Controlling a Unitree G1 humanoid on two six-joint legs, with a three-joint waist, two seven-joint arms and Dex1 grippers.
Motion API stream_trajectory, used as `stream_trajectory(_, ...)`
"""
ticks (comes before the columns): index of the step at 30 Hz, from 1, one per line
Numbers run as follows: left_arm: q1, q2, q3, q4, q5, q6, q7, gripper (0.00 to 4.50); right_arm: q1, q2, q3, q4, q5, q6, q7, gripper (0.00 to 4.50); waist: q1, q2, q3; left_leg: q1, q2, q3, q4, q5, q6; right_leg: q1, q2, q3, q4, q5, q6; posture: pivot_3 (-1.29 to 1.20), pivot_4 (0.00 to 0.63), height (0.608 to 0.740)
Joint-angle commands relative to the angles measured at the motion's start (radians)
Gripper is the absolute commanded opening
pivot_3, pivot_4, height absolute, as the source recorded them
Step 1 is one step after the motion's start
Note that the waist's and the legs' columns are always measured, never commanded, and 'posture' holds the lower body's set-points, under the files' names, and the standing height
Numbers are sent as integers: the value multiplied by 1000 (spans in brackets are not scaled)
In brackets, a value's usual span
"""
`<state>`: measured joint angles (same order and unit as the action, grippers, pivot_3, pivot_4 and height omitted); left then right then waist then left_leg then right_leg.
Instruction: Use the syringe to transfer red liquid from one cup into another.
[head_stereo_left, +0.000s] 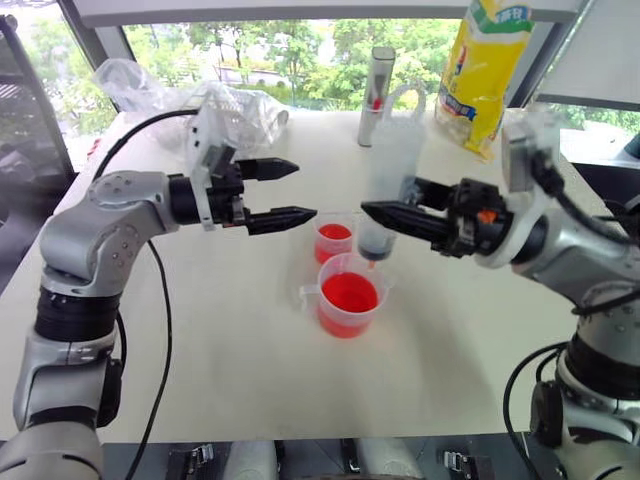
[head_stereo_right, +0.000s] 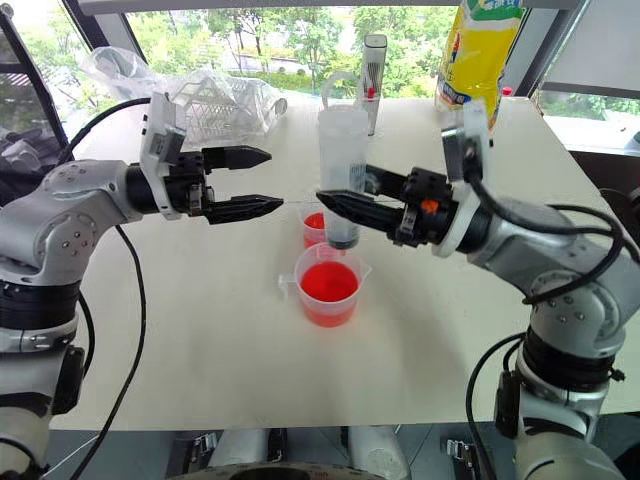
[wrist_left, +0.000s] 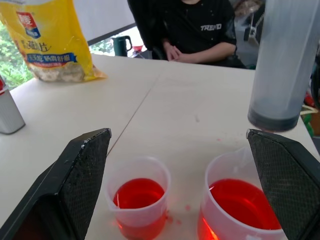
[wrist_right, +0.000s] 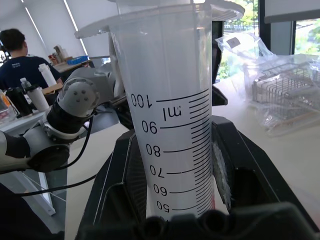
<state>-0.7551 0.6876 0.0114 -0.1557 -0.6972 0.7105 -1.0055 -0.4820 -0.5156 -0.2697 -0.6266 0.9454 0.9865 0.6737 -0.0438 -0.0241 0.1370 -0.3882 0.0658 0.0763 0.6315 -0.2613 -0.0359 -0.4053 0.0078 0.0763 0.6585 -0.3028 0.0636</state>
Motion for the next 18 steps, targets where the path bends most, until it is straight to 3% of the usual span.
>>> stream_trajectory(1, -44, 3, 16, -8, -4, -6, -17, 4500, 83, 50, 96, 3, -129, -183, 4, 1402, -1, 0, 0, 0, 0, 0, 0, 0, 0, 0, 0, 0, 0, 0, 0, 0, 150, 740)
stream_trajectory(10, -66, 1, 20, -16, -13, 14, -25, 4500, 206, 102, 281, 89, -349, -468, 43, 1402, 2, 1, 0, 0, 0, 0, 0, 0, 0, -1, 0, 0, 1, 0, 0, 0, 150, 740)
stream_trajectory(18, -56, 13, 20, -54, -42, 53, -51, 4500, 262, 88, 339, 129, -423, -564, 78, 1402, 1, 1, 0, 1, 0, 1, 1, 0, 0, 0, 1, 0, 1, 0, 0, 0, 150, 740)
